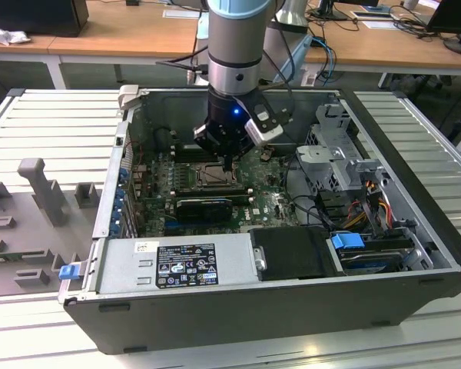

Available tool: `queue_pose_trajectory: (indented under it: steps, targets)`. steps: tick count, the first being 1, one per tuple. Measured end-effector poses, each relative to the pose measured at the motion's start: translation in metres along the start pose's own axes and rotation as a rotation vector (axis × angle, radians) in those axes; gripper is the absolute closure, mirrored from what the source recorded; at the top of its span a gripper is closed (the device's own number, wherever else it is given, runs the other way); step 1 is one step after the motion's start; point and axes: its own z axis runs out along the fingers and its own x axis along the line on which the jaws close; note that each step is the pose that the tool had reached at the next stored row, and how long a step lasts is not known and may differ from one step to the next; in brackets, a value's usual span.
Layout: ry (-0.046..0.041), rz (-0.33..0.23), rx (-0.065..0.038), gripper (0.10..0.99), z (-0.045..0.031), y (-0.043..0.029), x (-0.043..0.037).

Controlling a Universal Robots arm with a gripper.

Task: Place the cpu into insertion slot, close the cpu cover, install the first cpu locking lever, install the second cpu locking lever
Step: 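Install the second cpu locking lever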

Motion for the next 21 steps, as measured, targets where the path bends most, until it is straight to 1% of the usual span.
queue_pose_trajectory:
  steps: [2, 3, 5, 8, 11, 13, 15, 19, 21]
  targets:
    - [0.0002, 0.000, 0.000, 0.980, -0.0002, -0.0032, 0.0003]
    - [0.0001, 0.000, 0.000, 0.980, -0.0003, -0.0077, 0.0006]
    - [0.0002, 0.000, 0.000, 0.980, -0.0005, -0.0119, 0.0011]
    - [0.0000, 0.000, -0.001, 0.980, -0.0037, -0.0145, 0.0014]
    - [-0.0001, 0.000, -0.004, 0.980, -0.0039, -0.0177, 0.0029]
    - [0.0000, 0.000, -0.004, 0.980, -0.0032, -0.0211, 0.0044]
    - [-0.0002, 0.000, -0.004, 0.980, -0.0016, -0.0226, 0.0050]
    - [-0.0001, 0.000, -0.004, 0.980, -0.0007, -0.0238, 0.0067]
    - [-0.0001, 0.000, -0.005, 0.980, -0.0007, -0.0251, 0.0112]
